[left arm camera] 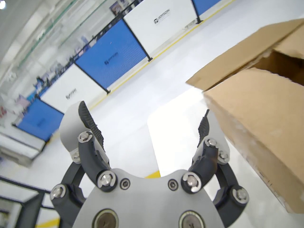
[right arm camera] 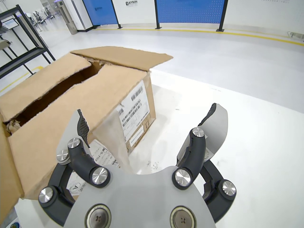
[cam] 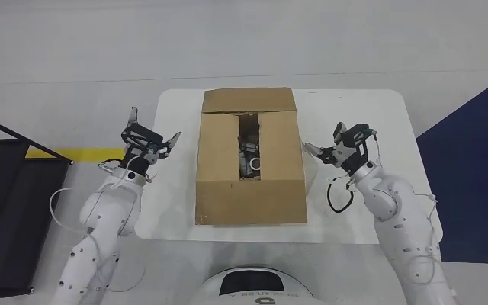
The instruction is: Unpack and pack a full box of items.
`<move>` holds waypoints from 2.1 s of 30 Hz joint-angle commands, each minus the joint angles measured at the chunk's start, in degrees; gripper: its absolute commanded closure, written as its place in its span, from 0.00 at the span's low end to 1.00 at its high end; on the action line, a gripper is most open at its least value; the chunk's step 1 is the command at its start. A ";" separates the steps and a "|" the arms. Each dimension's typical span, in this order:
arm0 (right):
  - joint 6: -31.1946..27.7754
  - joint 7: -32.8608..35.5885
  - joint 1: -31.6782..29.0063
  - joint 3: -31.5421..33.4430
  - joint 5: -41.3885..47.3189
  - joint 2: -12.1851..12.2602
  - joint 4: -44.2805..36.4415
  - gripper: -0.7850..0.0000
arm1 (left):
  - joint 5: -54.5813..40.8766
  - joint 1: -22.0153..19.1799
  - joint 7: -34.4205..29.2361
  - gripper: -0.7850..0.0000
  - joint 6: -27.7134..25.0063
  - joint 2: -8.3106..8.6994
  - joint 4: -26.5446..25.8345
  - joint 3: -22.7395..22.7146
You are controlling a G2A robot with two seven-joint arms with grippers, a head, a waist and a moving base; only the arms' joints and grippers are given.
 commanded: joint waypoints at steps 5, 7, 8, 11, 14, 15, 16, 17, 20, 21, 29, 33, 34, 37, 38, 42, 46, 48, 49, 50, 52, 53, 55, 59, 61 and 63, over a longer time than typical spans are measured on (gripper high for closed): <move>-0.03 -2.52 -1.16 -0.21 -1.95 0.11 1.83 0.00 | 0.73 -9.39 -7.15 0.00 -8.39 -1.32 2.38 13.05; 2.14 -2.70 -2.01 0.65 -3.54 0.23 1.96 0.00 | 3.05 -11.98 -8.96 0.00 -8.69 -1.75 4.04 16.15; 3.92 -2.48 -2.49 0.83 -4.68 0.24 1.49 0.00 | 5.33 -12.97 -9.64 0.00 -8.61 -1.90 4.95 17.61; 5.51 -2.20 -3.50 0.88 -5.25 0.25 0.78 0.00 | 12.30 -15.00 -9.71 0.00 -7.42 -2.30 7.68 21.66; 5.52 -1.38 -3.68 0.73 -5.69 0.31 0.68 0.00 | 9.92 -16.26 -9.57 0.00 -7.00 -3.10 9.46 24.62; 5.41 -1.30 -3.71 0.60 -5.72 0.31 0.56 0.00 | 9.47 -16.67 -9.89 0.00 -6.93 -3.33 9.80 25.44; 5.28 -1.17 -3.72 0.48 -5.89 0.32 0.45 0.00 | 9.72 -17.14 -10.28 0.00 -7.07 -3.54 10.12 26.37; 5.16 -1.05 -3.77 0.26 -6.04 0.32 0.26 0.00 | 10.27 -17.54 -10.79 0.00 -7.47 -3.71 10.45 27.33; 4.90 -0.63 -3.58 -0.30 -6.00 0.31 0.13 0.00 | 11.15 -18.71 -12.64 0.00 -9.03 -4.20 11.59 29.62; 4.86 -0.35 -3.37 -0.57 -6.04 0.29 0.22 0.00 | 11.36 -19.17 -13.28 0.00 -9.38 -4.37 11.84 30.18; 1.66 0.68 -1.59 -3.18 -4.33 0.13 1.39 0.00 | 1.45 -21.40 -12.44 0.00 -0.69 -6.33 9.55 30.50; -0.28 1.49 -0.75 -3.45 -3.33 0.23 2.15 0.00 | 5.04 -23.15 -10.56 0.00 2.75 -7.15 7.75 33.03; -0.70 1.65 -0.56 -3.55 -3.12 0.25 2.09 0.00 | 6.32 -24.17 -10.44 0.00 2.91 -7.43 7.64 34.01; -3.82 0.40 -1.25 -2.07 -0.66 0.54 1.46 0.00 | 6.08 -27.51 -11.75 0.00 2.72 -8.68 8.89 37.16; -5.15 -0.64 -2.15 -0.73 0.61 0.74 1.16 0.00 | 6.18 -28.89 -12.23 0.00 2.61 -9.18 9.83 38.38; -8.79 -5.61 -8.54 8.75 5.54 1.85 -0.09 0.00 | 4.81 -34.09 -13.49 0.00 3.36 -11.76 14.90 44.07; -8.69 -12.20 -18.55 19.94 9.72 2.43 -2.52 0.00 | 3.00 -38.36 -14.32 0.00 4.89 -14.77 21.08 49.47; -8.12 -15.78 -23.60 24.49 11.36 2.36 -3.92 0.00 | 3.07 -40.07 -14.63 0.00 5.37 -16.21 24.17 51.88; -8.16 -17.51 -25.99 26.21 12.33 2.23 -4.78 0.00 | 3.21 -40.68 -14.68 0.00 5.57 -16.88 25.61 52.98; -8.29 -18.74 -28.05 27.53 12.86 2.11 -5.87 0.00 | 3.26 -41.25 -14.64 0.00 5.93 -17.50 26.82 53.78; -7.68 -20.63 -31.37 29.58 13.25 1.83 -8.33 0.00 | 3.33 -42.03 -14.42 0.00 6.89 -18.57 28.76 54.86; -7.42 -21.24 -32.64 30.13 13.26 1.68 -9.71 0.00 | 3.47 -42.28 -14.29 0.00 7.33 -18.98 29.40 55.14; -6.92 -22.16 -34.26 30.72 13.03 1.42 -12.53 0.00 | 3.91 -42.68 -13.71 0.00 8.53 -19.47 29.59 54.73; -4.95 -23.05 -35.16 30.47 10.78 1.01 -18.17 0.00 | 5.07 -41.77 -13.21 0.00 11.42 -18.54 26.29 48.87; -4.50 -22.80 -34.77 29.92 9.38 0.91 -20.52 0.00 | 5.86 -39.61 -13.39 0.00 12.09 -17.15 23.34 43.53; -3.76 -22.04 -33.62 29.23 8.09 0.88 -22.58 0.00 | 6.67 -36.41 -13.50 0.00 11.81 -15.45 19.64 36.83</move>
